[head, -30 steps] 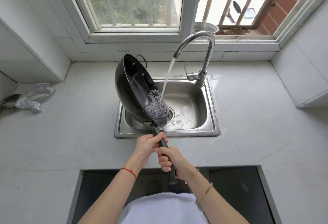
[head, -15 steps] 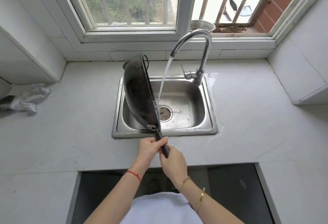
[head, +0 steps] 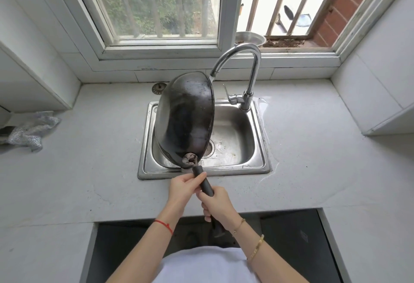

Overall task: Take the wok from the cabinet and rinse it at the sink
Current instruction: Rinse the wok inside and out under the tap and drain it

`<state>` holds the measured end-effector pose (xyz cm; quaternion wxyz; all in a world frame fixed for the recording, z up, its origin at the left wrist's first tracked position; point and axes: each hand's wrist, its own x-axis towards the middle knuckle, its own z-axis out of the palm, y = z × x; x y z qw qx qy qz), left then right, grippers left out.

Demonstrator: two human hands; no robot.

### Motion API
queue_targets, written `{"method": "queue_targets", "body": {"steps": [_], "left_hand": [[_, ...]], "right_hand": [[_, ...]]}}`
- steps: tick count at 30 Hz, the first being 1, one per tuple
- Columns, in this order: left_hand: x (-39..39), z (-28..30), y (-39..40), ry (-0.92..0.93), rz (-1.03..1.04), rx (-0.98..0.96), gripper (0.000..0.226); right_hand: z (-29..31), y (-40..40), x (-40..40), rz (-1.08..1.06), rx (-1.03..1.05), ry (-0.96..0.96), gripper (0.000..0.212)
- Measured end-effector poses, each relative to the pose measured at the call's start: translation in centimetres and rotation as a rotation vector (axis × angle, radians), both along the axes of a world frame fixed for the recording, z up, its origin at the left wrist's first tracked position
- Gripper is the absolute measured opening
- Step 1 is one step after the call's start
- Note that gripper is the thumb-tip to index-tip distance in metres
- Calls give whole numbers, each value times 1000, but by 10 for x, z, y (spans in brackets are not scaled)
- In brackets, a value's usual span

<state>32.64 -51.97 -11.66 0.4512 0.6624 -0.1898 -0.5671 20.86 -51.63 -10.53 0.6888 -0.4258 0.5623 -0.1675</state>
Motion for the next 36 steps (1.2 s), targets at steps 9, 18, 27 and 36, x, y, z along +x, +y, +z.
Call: {"method": "queue_targets", "body": {"steps": [9,18,27,36], "left_hand": [[2,-1,-1,327,-27,-4,14],[-9,-8,-8,219,26,62,25],[-13,-8,-11,90,-15,39,25],[-16,-6,-20,51,-7,25,22]], "right_hand": [[-6,0,-3,10,78,-101,19],[-14,0,-12,3,4,-29,23],[-19,0,-13,17,-110,115,25],[-12,-8,-11,4,-82,46,26]]}}
